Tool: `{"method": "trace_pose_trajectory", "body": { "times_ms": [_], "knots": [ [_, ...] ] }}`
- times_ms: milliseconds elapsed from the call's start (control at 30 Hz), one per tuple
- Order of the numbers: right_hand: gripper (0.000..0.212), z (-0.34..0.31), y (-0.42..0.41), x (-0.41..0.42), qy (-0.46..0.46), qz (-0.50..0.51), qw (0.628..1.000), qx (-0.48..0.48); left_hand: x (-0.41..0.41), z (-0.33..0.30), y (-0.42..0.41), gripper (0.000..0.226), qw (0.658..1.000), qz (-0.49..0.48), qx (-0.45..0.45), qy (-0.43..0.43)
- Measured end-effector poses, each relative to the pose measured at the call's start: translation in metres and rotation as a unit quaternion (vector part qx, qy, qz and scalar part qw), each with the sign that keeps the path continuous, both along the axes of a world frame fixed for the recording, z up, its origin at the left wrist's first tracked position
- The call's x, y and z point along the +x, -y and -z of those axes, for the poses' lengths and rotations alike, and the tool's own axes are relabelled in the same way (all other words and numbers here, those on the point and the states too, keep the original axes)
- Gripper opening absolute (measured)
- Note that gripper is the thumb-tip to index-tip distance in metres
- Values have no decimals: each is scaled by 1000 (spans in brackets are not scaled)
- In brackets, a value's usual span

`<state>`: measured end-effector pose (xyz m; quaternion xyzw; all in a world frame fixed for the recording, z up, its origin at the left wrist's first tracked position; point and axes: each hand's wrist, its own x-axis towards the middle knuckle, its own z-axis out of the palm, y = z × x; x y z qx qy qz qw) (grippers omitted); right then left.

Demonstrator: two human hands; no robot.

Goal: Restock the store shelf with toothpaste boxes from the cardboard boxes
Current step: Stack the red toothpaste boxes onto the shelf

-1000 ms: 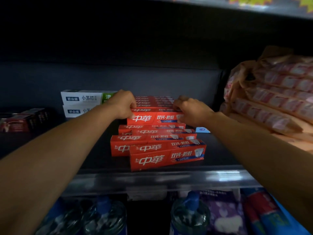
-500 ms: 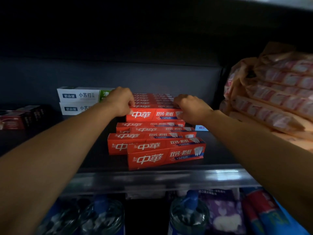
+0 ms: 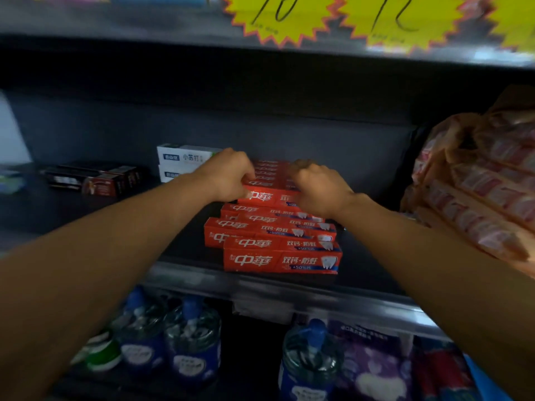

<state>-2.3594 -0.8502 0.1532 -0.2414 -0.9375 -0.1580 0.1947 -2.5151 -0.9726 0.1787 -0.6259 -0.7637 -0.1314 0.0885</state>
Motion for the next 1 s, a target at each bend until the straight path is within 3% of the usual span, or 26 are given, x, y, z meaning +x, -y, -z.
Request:
{"method": "trace_pose_trajectory", "body": {
  "times_ms": [267, 500, 667, 900, 1000],
  "knots": [
    [44, -1, 80, 1, 24, -106, 994, -13, 24, -5, 85, 44, 999, -37, -14, 8],
    [43, 45, 146, 8, -16, -186, 982, -15, 24, 35, 148, 27, 999, 13, -50, 1],
    [34, 123, 175, 24, 12, -164, 984, -64, 15, 114, 169, 29, 989, 38, -133, -54],
    [36, 276, 217, 48, 122, -68, 971, -195, 22, 276, 185, 25, 957, 121, -263, -23],
    [36, 338, 231, 51, 177, -39, 950, -255, 23, 335, 194, 15, 936, 144, -320, 38]
  ]
}}
